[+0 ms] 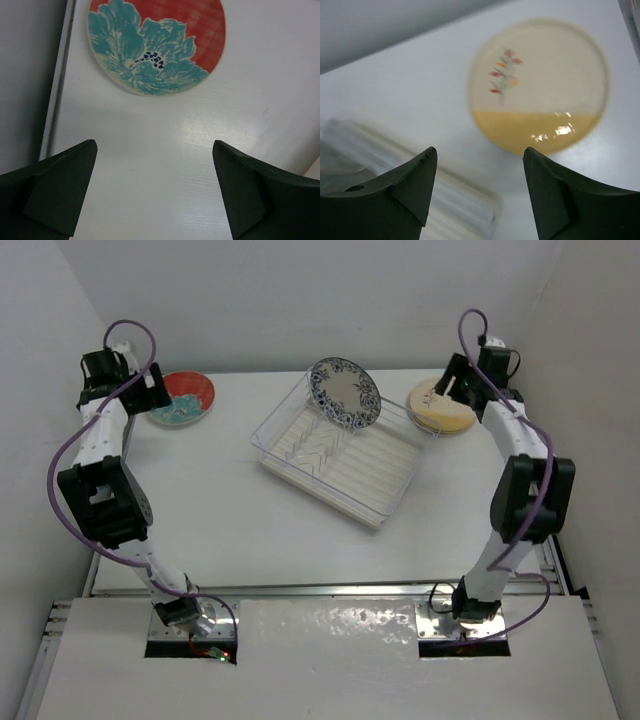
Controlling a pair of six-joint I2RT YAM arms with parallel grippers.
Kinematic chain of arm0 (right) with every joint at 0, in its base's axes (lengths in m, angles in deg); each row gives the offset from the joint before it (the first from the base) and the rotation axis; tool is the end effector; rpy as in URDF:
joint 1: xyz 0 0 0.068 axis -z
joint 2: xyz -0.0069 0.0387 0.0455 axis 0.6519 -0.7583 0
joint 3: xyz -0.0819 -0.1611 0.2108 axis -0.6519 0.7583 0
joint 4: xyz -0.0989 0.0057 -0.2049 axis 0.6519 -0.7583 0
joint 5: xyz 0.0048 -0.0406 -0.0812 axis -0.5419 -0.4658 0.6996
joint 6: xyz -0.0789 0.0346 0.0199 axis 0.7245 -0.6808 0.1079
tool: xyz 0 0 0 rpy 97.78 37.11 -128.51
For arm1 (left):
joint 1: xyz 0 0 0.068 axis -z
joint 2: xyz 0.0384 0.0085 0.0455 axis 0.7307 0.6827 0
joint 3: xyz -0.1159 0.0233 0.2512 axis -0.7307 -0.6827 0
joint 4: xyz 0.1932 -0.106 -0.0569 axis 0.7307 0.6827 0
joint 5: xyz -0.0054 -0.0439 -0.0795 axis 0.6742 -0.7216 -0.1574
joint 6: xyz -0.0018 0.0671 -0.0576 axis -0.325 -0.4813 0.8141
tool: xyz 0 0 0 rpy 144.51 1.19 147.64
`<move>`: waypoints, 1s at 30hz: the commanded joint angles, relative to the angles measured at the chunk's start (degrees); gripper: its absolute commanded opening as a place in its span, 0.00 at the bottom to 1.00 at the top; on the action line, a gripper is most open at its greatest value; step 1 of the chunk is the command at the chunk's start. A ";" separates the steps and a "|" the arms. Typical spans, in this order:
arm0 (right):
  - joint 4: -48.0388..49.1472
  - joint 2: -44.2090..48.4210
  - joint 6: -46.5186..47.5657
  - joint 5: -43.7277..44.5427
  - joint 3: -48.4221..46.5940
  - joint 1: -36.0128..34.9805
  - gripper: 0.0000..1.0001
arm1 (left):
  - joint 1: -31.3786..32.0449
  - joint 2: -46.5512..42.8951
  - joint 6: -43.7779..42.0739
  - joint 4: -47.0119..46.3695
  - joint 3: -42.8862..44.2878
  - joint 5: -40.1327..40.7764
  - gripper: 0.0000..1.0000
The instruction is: Unload the plates from the dish rack
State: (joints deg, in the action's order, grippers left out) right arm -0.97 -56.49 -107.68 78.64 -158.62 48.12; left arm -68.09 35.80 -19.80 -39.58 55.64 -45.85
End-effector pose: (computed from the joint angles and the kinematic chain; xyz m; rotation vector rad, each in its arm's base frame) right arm 0.4430 -0.0542 0.2590 0.5877 2.0778 0.2338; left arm 0.3988 0.1376 0.2946 -0.2692 2.2303 -0.0070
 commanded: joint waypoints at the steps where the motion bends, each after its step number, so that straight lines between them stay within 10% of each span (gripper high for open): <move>1: 1.78 10.85 13.96 -4.18 -1.34 -4.26 0.69 | 4.96 -3.87 -15.17 1.65 1.04 -0.31 0.98; 7: -3.55 12.54 28.56 -17.42 -0.98 -14.37 0.72 | 5.76 -3.17 -15.56 3.59 1.29 -8.22 0.98; 20: -9.47 -8.11 27.78 -12.88 -21.45 -23.17 0.71 | 9.19 -3.96 -16.61 5.00 0.42 -9.28 0.98; 30: -2.80 -6.63 31.81 -13.84 -16.29 -24.05 0.01 | 9.28 -4.84 -16.26 4.82 -0.55 -9.45 0.98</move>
State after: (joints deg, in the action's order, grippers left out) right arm -7.24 -66.72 -73.80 69.30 -176.45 25.68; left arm -58.98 33.88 -35.47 -34.10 55.09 -54.27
